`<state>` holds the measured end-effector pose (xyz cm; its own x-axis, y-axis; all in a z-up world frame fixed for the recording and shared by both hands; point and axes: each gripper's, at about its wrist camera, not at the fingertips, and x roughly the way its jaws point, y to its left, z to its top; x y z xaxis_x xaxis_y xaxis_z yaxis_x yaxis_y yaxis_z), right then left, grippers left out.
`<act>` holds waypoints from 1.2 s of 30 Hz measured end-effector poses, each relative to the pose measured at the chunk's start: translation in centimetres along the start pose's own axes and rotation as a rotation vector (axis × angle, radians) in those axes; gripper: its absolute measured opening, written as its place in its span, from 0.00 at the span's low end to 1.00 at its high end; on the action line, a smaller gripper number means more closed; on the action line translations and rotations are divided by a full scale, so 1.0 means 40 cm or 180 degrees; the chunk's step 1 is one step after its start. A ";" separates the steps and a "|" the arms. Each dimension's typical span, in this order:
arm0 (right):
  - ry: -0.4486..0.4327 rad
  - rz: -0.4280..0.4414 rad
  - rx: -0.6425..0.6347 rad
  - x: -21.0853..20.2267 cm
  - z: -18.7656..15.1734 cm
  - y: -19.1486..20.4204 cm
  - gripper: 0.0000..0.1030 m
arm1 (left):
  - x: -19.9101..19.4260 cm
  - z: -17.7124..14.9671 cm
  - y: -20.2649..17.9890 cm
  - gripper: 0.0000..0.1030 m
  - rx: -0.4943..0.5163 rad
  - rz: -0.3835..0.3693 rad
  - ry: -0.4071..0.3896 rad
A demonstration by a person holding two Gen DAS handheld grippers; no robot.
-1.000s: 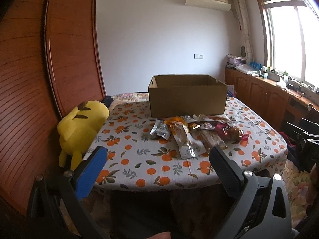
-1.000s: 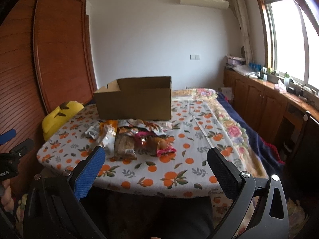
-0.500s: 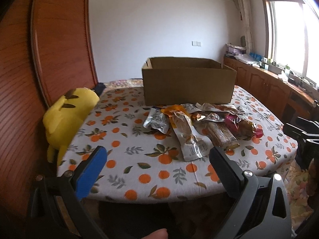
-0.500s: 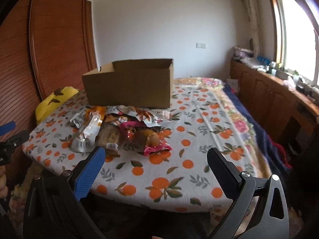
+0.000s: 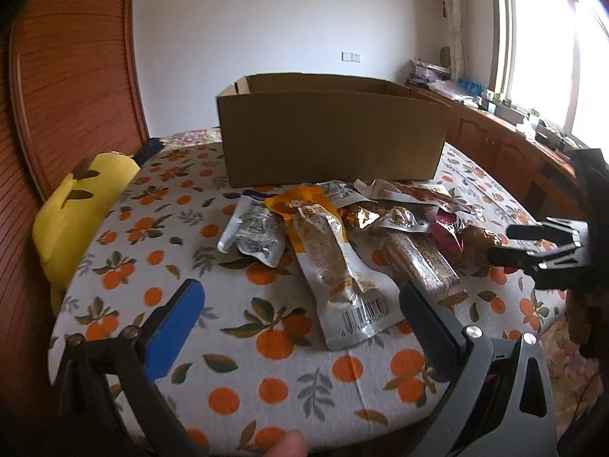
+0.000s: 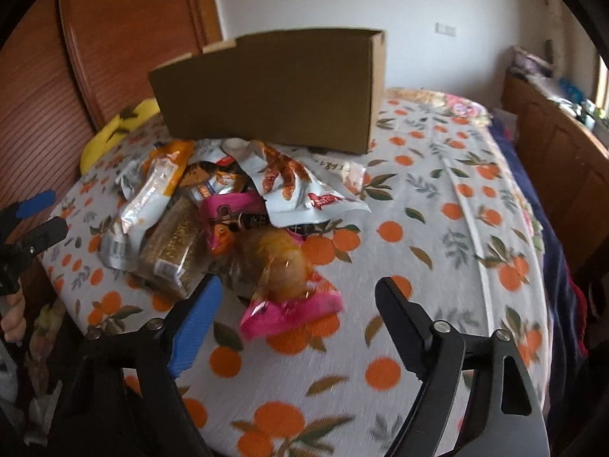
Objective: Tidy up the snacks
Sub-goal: 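Move the left tool to the orange-and-white snack bag while the right tool approaches the pink-wrapped bun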
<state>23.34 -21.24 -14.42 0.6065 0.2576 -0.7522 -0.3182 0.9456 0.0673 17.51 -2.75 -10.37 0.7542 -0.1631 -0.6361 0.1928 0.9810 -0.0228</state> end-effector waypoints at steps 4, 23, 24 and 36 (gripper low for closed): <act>0.0178 0.0149 -0.0090 0.040 0.032 -0.002 0.72 | 0.037 0.011 0.001 0.99 0.0035 -0.0176 0.0148; 0.0204 0.0146 -0.0635 0.097 0.028 0.046 0.60 | 0.191 0.077 0.043 0.93 -0.0391 -0.0385 0.0650; 0.0177 0.0162 -0.0635 0.097 0.026 0.044 0.60 | 0.197 0.078 0.042 0.93 -0.0396 -0.0376 0.0672; 0.0106 0.0125 -0.0633 0.099 0.022 0.052 0.60 | 0.259 0.086 0.006 0.75 -0.0284 -0.0191 0.0864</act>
<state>25.72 -18.06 -16.71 0.5674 0.2837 -0.7730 -0.4807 0.8763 -0.0312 27.51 -4.57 -14.30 0.5451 -0.1988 -0.8145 0.1670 0.9778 -0.1269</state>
